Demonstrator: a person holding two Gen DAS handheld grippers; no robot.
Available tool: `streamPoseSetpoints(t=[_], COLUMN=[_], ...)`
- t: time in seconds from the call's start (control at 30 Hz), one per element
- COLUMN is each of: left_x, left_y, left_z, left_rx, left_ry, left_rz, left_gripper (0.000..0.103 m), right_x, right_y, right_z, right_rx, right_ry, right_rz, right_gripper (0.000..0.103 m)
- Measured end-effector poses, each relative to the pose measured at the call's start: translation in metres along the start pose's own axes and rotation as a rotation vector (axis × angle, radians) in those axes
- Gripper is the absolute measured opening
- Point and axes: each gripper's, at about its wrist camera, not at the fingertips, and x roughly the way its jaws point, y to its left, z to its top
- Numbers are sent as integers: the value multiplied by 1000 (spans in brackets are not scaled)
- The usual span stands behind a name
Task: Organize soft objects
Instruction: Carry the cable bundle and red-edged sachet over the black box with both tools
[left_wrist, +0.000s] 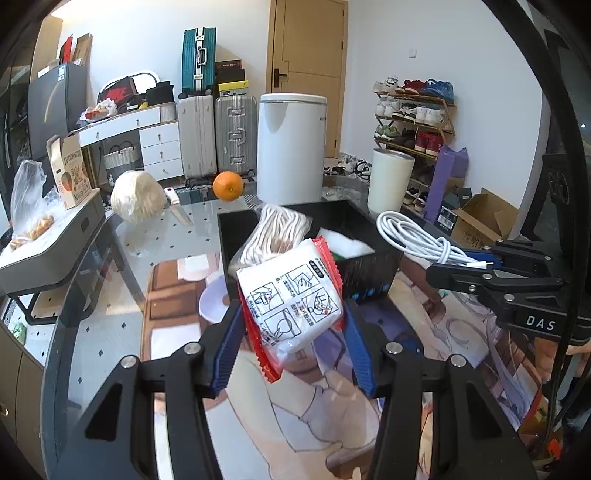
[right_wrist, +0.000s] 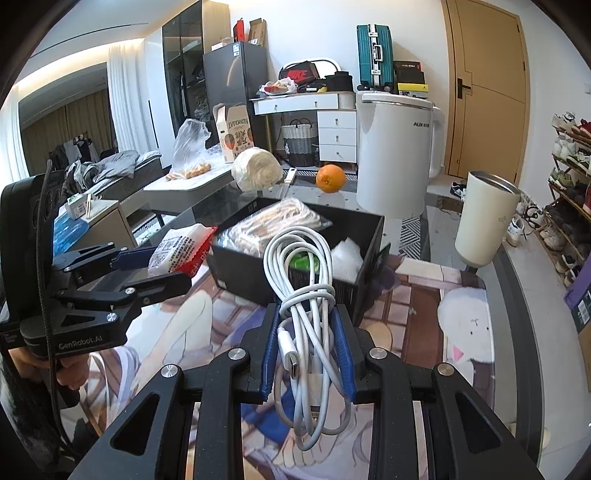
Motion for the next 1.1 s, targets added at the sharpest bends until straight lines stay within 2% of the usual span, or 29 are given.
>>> streamPoseSetpoints(t=[0.33,0.6,1.1], left_x=[22,47,84], left_y=[6,3,-2], left_z=[24,43,54], left_rx=[7,35,65], left_ry=[5,16,65], left_rz=[-17,-38,-58], left_gripper=[52,52,52], right_x=[18,45,72], right_y=[0,-15,-26], right_z=[28,43,61], right_rx=[18,42,17], right_ry=[-21,2,17], right_rz=[7,-3,-1], right_gripper=[28,28,28])
